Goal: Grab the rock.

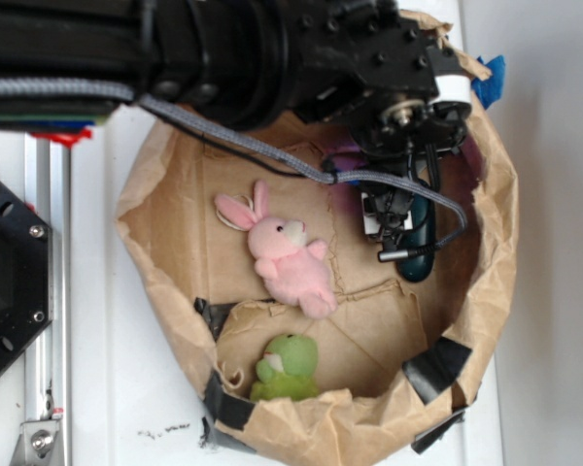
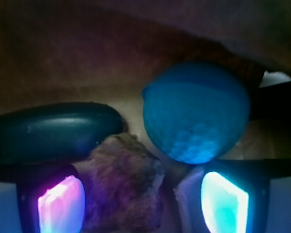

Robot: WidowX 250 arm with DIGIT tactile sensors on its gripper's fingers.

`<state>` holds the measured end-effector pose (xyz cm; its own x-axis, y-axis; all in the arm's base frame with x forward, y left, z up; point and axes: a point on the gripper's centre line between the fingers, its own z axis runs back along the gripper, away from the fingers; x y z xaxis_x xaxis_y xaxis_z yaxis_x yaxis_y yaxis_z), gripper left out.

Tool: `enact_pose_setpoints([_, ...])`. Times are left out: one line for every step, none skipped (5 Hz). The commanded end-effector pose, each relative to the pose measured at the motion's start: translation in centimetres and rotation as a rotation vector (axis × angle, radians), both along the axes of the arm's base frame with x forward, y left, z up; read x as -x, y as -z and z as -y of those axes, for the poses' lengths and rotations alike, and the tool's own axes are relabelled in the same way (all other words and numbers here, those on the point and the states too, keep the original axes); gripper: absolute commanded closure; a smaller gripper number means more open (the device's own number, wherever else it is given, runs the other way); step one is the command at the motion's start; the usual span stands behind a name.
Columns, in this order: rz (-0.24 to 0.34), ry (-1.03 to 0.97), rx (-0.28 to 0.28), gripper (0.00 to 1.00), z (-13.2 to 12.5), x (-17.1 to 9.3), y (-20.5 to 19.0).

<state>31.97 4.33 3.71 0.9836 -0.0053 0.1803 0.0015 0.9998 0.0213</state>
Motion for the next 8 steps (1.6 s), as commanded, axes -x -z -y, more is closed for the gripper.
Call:
enact_pose_setpoints([0.013,0.023,-0.003,0.0,1.8,0.3,0.2])
enact_pose_setpoints([-0.002,0.031,0.002,0.0,2.1,0.7,0.7])
enact_pose_setpoints([0.004,0.022,-0.008,1.0,2.2,1.1,1.1])
enact_pose_setpoints([0.007,0.02,-0.009,1.0,2.3,1.2,1.1])
enact_pose_setpoints([0.008,0.013,0.001,1.0,2.1,1.2,0.9])
enact_pose_setpoints([0.039,-0.003,0.01,1.0,1.6,1.1,-0.6])
enact_pose_setpoints([0.07,-0.023,0.03,1.0,0.8,0.9,-2.7])
enact_pose_setpoints([0.092,-0.006,0.023,1.0,0.2,2.2,-5.2])
